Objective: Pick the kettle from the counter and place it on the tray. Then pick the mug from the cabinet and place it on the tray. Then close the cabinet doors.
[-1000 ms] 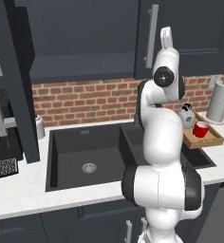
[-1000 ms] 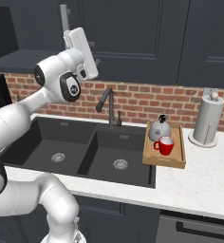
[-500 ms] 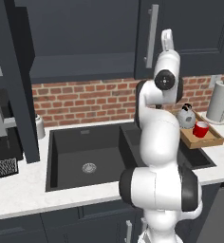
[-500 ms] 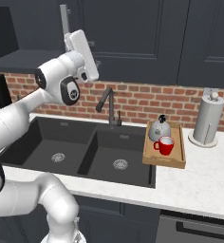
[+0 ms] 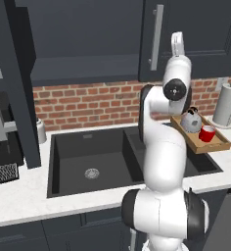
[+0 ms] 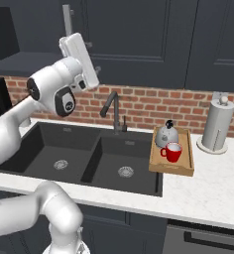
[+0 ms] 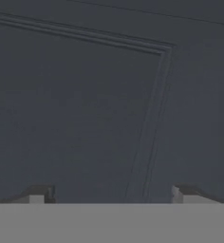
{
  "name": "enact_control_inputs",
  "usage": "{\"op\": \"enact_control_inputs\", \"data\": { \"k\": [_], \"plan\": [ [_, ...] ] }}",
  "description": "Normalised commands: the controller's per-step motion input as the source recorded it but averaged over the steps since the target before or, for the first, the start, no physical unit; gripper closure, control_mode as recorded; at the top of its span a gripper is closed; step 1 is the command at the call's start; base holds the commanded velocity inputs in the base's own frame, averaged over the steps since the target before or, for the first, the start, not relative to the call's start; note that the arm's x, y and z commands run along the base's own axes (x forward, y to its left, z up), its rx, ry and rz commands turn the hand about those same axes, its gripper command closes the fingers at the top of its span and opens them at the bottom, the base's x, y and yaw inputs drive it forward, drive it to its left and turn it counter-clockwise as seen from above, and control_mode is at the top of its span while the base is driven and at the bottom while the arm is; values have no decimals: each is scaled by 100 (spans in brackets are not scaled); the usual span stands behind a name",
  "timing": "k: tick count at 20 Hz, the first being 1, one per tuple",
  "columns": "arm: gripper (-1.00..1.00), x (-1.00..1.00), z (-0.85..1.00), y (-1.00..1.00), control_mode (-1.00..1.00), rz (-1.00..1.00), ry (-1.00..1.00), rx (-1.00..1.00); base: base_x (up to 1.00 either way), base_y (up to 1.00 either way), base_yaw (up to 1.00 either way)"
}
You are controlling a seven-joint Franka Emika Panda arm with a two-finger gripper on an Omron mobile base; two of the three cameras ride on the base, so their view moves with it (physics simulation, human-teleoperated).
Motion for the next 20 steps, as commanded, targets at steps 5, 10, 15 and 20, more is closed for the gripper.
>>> {"op": "enact_control_inputs", "data": {
  "k": [5,10,15,20],
  "plan": [
    [-100,-63,23,0,-100,0,0,0,0,0,0],
    [-100,-73,25,-2,-100,0,-2,-12,0,0,0],
    [-100,-81,15,-1,-100,0,-13,-36,0,0,0],
    [-100,-81,7,0,-100,0,-11,-48,0,0,0]
  ]
}}
